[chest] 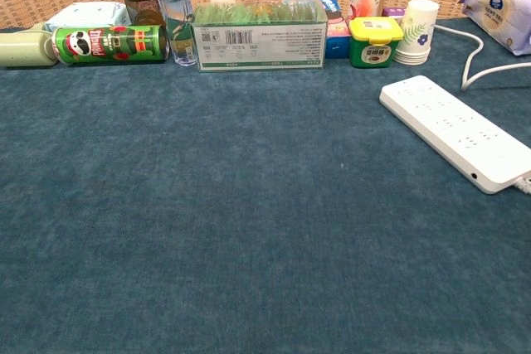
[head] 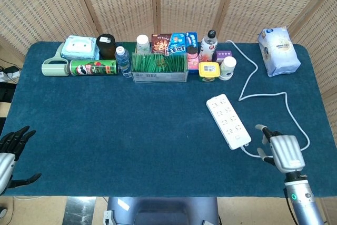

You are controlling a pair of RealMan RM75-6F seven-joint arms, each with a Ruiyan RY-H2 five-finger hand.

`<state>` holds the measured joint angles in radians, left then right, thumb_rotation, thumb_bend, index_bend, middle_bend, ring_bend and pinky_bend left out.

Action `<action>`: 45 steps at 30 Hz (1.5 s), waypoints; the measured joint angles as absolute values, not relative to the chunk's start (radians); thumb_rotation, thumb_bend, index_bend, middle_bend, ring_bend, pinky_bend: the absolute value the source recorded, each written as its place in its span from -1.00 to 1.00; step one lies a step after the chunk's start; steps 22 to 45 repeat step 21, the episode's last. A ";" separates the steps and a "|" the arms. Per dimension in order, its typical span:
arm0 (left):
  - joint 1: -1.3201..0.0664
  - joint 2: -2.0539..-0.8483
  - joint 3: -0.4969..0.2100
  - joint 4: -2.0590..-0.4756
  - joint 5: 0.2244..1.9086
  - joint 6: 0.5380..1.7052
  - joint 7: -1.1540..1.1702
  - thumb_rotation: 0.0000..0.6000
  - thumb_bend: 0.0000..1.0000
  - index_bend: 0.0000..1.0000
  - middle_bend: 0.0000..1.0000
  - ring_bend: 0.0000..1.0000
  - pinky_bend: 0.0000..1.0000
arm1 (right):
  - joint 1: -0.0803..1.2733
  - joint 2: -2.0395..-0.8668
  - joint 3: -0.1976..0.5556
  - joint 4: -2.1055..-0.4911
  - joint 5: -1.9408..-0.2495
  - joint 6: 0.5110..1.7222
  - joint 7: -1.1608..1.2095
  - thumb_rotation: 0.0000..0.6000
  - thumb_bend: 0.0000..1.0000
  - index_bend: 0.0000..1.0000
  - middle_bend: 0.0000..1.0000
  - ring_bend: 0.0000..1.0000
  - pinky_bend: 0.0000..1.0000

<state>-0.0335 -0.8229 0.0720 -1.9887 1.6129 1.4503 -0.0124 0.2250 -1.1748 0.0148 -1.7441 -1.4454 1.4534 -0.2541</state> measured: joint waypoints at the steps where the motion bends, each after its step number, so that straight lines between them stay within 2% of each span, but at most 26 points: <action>1: -0.032 -0.830 0.072 -1.986 1.614 1.452 -0.010 1.00 -0.78 -1.00 -1.00 -1.00 -0.96 | 0.211 -1.176 0.009 -1.735 -1.453 1.465 -0.237 1.00 -0.99 -0.57 -0.42 -0.42 -0.03; 5: -0.028 -0.854 0.076 -1.969 1.622 1.453 0.002 1.00 -0.77 -1.00 -1.00 -1.00 -0.96 | 0.168 -1.177 -0.006 -1.706 -1.475 1.501 -0.178 1.00 -1.00 -0.58 -0.51 -0.53 -0.25; 8: -0.027 -0.857 0.078 -1.962 1.627 1.455 0.010 1.00 -0.77 -1.00 -1.00 -1.00 -0.96 | 0.149 -1.171 -0.012 -1.689 -1.488 1.517 -0.152 1.00 -1.00 -0.59 -0.54 -0.56 -0.29; 21: -0.015 -0.857 0.083 -1.940 1.657 1.488 -0.012 1.00 -0.77 -1.00 -1.00 -1.00 -0.96 | 0.111 -1.115 -0.012 -1.733 -1.546 1.553 -0.117 1.00 -1.00 -0.59 -0.54 -0.55 -0.29; 45: -0.015 -0.857 0.083 -1.940 1.657 1.488 -0.012 1.00 -0.77 -1.00 -1.00 -1.00 -0.96 | 0.111 -1.115 -0.012 -1.733 -1.546 1.553 -0.117 1.00 -1.00 -0.59 -0.54 -0.55 -0.29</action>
